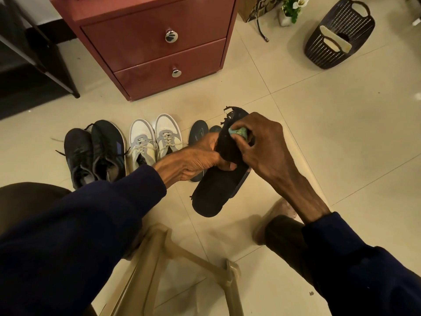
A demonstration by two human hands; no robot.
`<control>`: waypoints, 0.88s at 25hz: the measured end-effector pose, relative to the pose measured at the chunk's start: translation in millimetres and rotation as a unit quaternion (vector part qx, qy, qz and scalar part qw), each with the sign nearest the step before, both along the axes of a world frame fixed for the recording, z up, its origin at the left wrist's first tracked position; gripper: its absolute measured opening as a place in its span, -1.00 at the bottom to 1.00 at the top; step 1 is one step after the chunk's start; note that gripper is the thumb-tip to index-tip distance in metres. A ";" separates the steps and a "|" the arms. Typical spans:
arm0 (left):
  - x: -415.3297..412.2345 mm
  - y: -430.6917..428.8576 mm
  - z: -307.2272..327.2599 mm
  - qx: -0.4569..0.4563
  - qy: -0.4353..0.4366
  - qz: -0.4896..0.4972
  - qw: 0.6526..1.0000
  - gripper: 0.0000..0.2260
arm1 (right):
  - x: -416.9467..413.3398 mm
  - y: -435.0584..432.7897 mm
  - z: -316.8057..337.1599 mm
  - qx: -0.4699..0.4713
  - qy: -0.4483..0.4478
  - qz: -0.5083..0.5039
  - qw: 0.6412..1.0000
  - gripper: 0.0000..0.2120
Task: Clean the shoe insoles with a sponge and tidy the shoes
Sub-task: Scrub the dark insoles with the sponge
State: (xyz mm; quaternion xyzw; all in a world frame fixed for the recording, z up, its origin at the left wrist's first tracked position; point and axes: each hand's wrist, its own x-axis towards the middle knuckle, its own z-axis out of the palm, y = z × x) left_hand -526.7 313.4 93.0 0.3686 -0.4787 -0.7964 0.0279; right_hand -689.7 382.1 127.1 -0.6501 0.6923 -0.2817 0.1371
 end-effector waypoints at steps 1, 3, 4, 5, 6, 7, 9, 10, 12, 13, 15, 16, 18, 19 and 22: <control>1.2 -0.4 -0.2 -0.004 0.003 0.005 1.000 -0.53 | 8.1 0.3 -0.7 0.000 -0.003 0.052 0.999 -0.84; 2.9 -2.3 -1.5 -0.008 0.005 0.007 1.000 -0.52 | 9.0 -2.1 -1.9 0.003 0.000 0.074 0.997 -0.86; 2.3 -2.4 -2.4 -0.004 0.002 0.003 1.000 -0.48 | 1.4 -2.7 -2.5 -0.001 0.005 0.039 0.999 -0.88; 1.5 -1.8 -2.0 -0.001 -0.003 -0.002 1.000 -0.46 | -8.3 -2.3 -2.0 -0.004 0.005 -0.012 1.000 -0.90; 1.2 -0.8 0.5 0.001 -0.004 -0.010 1.000 -0.46 | -16.9 -0.9 -1.5 -0.002 0.000 -0.059 0.998 -0.90; 0.4 0.5 1.8 0.001 -0.004 -0.016 1.000 -0.47 | -21.3 1.1 -2.0 0.001 -0.004 -0.080 0.997 -0.90; 0.2 1.5 0.9 0.003 -0.003 -0.016 1.000 -0.50 | -11.8 4.1 -1.8 0.000 -0.008 -0.033 0.999 -0.88; 1.4 1.3 0.1 -0.002 -0.002 -0.015 1.000 -0.52 | -0.6 5.0 -2.0 0.004 -0.010 0.016 1.000 -0.86; 3.0 -0.5 -1.4 -0.006 -0.001 -0.010 1.000 -0.54 | 11.1 5.3 -4.0 0.008 0.008 0.069 0.998 -0.83; 2.6 -0.9 -1.6 -0.002 -0.002 -0.004 1.000 -0.53 | 6.9 4.3 -3.9 0.003 0.019 0.051 0.998 -0.83; 1.0 -0.6 1.0 0.008 0.002 0.018 1.000 -0.51 | -12.8 3.6 -2.6 0.005 0.007 -0.045 0.999 -0.85; -0.1 -0.4 2.1 0.013 0.004 0.029 0.999 -0.50 | -21.6 5.2 -2.3 0.013 -0.010 -0.088 0.996 -0.86; -0.9 -0.6 3.6 0.027 0.010 0.056 0.998 -0.48 | -21.8 9.2 -3.2 0.012 -0.033 -0.079 0.996 -0.86; -1.0 -0.9 3.7 0.032 0.016 0.068 0.997 -0.48 | -13.7 10.8 -3.4 0.008 -0.035 -0.035 0.999 -0.85; -2.0 -2.5 2.8 0.038 0.035 0.088 0.995 -0.53 | 2.8 15.9 -9.5 -0.013 0.000 0.076 0.997 -0.81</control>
